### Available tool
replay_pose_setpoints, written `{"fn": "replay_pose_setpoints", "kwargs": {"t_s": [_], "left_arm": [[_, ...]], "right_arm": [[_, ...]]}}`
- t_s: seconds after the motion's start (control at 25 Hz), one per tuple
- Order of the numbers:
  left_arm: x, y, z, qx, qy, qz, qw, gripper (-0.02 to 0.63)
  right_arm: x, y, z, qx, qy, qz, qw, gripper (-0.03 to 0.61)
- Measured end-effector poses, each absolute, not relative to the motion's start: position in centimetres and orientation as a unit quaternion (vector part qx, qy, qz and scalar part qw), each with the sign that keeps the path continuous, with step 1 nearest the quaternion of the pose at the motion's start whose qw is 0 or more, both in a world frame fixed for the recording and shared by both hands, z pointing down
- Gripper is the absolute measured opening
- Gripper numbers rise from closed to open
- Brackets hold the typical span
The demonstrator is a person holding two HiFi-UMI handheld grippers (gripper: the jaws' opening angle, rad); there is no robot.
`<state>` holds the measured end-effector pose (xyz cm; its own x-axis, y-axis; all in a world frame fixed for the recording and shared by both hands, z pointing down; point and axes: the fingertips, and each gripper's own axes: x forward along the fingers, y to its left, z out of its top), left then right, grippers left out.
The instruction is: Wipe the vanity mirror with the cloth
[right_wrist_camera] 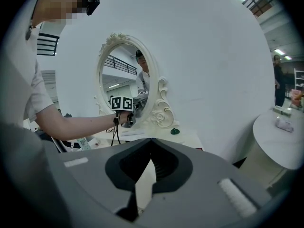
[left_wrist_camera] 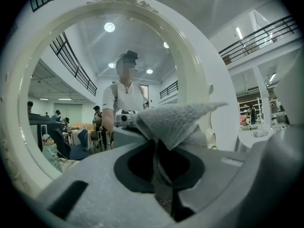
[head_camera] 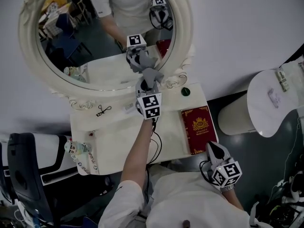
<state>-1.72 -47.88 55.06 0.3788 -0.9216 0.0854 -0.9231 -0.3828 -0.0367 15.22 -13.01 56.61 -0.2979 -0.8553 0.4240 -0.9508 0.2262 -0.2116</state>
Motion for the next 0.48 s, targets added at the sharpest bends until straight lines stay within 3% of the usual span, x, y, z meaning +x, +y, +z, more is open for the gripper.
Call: {"fn": "replay_pose_setpoints", "kwargs": {"t_s": [0.48], "left_arm": [[-9.2, -48.5, 60.9, 0.823, -0.556, 0.102, 0.054, 0.028]], "right_arm": [[8.7, -13.4, 57.2, 0.549, -0.797, 0.221, 0.122, 0.008]]}}
